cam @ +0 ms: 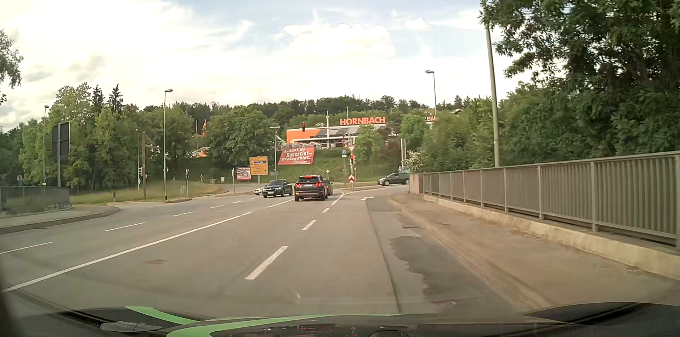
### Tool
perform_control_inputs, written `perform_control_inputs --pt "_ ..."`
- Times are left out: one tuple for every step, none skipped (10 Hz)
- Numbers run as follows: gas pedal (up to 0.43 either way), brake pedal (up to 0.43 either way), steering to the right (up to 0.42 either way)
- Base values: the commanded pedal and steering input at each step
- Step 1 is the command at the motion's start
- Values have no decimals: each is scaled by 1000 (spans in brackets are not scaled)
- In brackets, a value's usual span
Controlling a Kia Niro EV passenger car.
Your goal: Follow the waypoints while adhering to traffic rules and regulations
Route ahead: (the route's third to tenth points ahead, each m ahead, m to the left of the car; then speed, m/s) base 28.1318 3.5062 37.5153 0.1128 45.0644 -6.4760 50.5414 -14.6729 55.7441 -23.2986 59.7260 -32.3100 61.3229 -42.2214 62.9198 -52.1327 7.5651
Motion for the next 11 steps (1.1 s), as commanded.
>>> perform_control_inputs --pt "0 0 -4" --pt "0 0 -4" --pt "0 0 2" --pt "0 0 3" --pt "0 0 2" --pt "0 0 0" --pt "0 0 0" --pt "0 0 0" --pt "0 0 0" --pt "0 0 0" --pt "0 0 0"
